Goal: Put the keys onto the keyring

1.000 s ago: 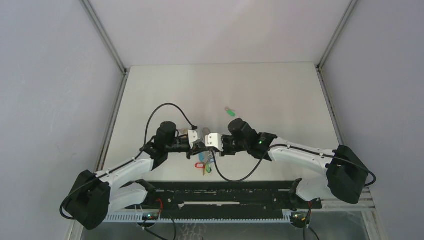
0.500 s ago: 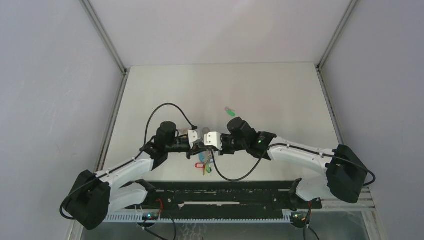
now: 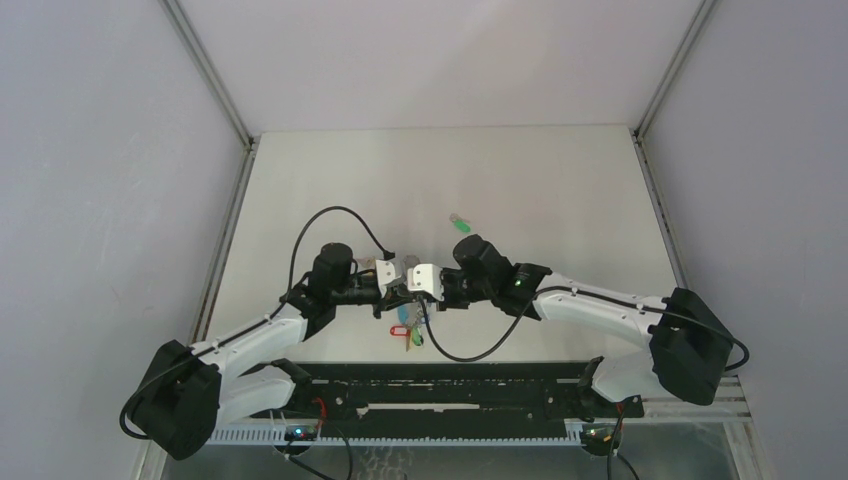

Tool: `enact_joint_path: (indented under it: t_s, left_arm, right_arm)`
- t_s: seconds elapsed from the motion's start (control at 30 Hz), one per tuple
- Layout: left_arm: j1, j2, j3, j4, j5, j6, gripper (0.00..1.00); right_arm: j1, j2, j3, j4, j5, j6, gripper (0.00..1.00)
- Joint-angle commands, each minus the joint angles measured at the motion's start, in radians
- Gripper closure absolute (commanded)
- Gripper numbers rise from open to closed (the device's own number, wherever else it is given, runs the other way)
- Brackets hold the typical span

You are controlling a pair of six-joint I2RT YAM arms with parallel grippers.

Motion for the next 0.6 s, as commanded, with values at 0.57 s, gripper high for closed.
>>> enact_joint_path:
  t_s: [0.57]
  left_arm:
    - [0.003,-0.015,0.071,0.027,0.038,0.021,1.0]
  right_arm:
    - [-0.006,-0.022,0.048,-0.021,-0.023,0.035,1.0]
